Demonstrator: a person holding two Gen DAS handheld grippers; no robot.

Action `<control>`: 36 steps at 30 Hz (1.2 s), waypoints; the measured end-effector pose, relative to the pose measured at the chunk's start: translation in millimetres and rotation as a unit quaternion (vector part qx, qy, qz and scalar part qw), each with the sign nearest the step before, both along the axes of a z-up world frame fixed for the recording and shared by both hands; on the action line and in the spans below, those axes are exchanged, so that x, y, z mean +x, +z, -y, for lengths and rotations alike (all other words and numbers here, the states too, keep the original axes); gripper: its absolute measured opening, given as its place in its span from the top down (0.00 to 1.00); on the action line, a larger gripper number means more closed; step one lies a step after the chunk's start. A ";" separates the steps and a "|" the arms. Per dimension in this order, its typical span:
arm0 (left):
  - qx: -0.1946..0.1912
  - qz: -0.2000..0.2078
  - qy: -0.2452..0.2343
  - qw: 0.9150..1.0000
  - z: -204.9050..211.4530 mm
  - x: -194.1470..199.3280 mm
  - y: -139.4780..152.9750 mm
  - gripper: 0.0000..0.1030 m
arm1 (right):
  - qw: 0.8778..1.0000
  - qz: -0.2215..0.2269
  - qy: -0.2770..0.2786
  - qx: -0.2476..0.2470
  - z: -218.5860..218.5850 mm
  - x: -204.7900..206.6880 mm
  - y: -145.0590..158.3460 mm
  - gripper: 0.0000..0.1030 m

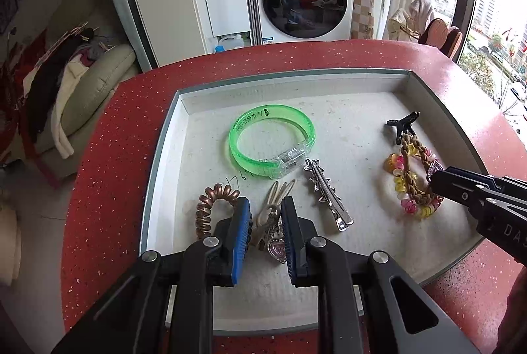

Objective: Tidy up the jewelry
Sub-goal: 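Carry the cream clip into the tray and open the left gripper while the right releases the ring there, then withdraw both open grippers away from the tray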

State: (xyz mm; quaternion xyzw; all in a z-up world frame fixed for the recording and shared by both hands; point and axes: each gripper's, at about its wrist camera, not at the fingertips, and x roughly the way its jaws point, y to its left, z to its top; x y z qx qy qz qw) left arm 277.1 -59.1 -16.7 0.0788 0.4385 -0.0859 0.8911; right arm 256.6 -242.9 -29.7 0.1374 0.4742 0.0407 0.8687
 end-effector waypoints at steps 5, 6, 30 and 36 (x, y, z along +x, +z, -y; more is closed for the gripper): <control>-0.004 0.004 0.003 1.000 -1.2 -3.0 4.8 0.62 | 1.000 0.014 -0.002 0.009 0.5 -5.0 9.5 0.53; -0.004 0.006 0.003 1.000 -1.2 -3.8 5.9 0.62 | 1.000 0.016 -0.003 0.010 0.4 -5.9 10.9 0.52; -0.021 0.048 0.019 0.998 -18.5 -43.2 36.1 0.00 | 0.998 0.058 0.009 -0.017 -20.1 -44.8 34.9 0.22; -0.025 0.045 0.030 0.998 -28.2 -65.7 35.2 0.00 | 0.996 0.082 -0.001 -0.026 -23.3 -70.3 43.9 0.17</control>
